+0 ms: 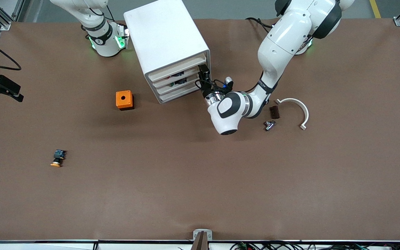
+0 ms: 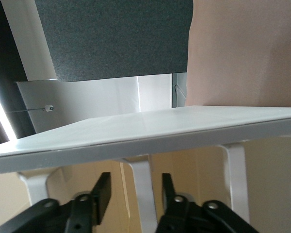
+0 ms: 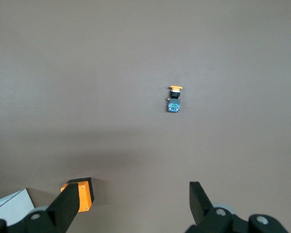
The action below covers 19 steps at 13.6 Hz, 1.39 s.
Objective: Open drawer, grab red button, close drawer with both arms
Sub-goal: 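Grasp the drawer handle with the left gripper and pull it open, then reach the right gripper into the open drawer toward the red button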
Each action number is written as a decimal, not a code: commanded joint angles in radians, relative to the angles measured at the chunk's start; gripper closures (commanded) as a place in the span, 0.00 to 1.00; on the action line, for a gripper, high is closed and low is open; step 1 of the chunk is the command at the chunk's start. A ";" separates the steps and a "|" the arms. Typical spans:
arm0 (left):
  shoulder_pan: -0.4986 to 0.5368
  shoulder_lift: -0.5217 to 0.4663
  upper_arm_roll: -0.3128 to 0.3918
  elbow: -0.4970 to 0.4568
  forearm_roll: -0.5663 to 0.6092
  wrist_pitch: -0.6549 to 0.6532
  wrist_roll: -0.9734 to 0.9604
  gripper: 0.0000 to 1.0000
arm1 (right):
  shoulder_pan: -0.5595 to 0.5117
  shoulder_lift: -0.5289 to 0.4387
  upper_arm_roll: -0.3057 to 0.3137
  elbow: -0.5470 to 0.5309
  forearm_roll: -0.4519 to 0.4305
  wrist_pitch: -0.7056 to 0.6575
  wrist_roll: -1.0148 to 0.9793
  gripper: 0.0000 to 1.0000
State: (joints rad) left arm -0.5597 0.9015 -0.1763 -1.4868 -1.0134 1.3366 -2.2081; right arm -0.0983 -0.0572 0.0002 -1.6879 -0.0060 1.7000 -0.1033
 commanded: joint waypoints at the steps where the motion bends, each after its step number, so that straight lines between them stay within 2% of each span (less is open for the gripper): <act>1: -0.011 0.013 0.003 0.008 -0.031 -0.005 -0.016 0.62 | -0.017 0.003 0.011 0.004 -0.008 -0.007 0.004 0.00; 6: -0.009 0.019 0.003 0.011 -0.031 0.000 -0.013 0.92 | -0.017 0.005 0.011 0.004 -0.008 -0.008 0.005 0.00; 7: -0.008 0.019 0.005 0.013 -0.031 0.000 -0.012 0.95 | -0.017 0.005 0.011 0.004 -0.008 -0.008 0.005 0.00; 13: 0.023 0.019 0.017 0.017 -0.045 0.000 -0.012 0.94 | -0.014 0.008 0.011 0.005 -0.008 -0.005 0.007 0.00; 15: 0.035 0.019 0.021 0.019 -0.045 0.009 -0.012 0.90 | -0.009 0.013 0.011 0.005 -0.008 -0.002 0.016 0.00; 19: 0.075 0.019 0.040 0.033 -0.045 0.019 -0.013 0.89 | 0.026 0.023 0.017 0.004 -0.006 -0.008 0.150 0.00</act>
State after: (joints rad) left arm -0.5029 0.9174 -0.1454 -1.4715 -1.0361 1.3441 -2.2231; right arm -0.0930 -0.0428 0.0090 -1.6885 -0.0059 1.6993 -0.0315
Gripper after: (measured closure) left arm 0.881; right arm 0.000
